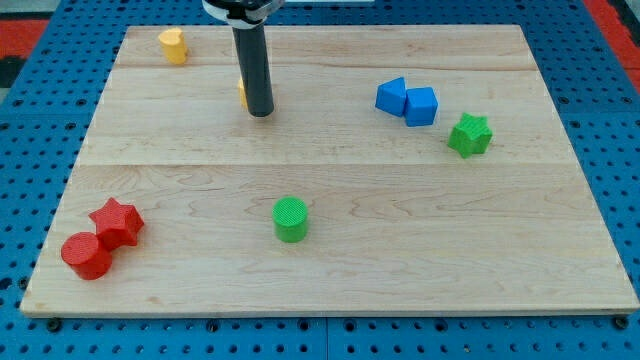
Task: Slide the yellow hexagon to the top left
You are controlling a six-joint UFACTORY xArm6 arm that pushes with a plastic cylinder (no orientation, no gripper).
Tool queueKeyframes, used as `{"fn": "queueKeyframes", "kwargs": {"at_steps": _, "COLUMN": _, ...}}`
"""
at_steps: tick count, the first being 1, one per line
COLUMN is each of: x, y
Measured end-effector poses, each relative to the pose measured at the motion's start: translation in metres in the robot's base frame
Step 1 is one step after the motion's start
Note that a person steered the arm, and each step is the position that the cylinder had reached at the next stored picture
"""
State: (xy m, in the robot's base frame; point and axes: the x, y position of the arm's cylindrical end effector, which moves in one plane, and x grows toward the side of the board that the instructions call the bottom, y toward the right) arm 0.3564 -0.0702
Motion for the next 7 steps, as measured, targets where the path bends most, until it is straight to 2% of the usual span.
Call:
{"fn": "queueKeyframes", "kwargs": {"at_steps": 2, "x": -0.003, "y": 0.036}}
{"fn": "queueKeyframes", "kwargs": {"at_steps": 3, "x": -0.014, "y": 0.033}}
{"fn": "queueKeyframes", "kwargs": {"at_steps": 5, "x": -0.045, "y": -0.013}}
{"fn": "queueKeyframes", "kwargs": {"at_steps": 7, "x": -0.024, "y": -0.005}}
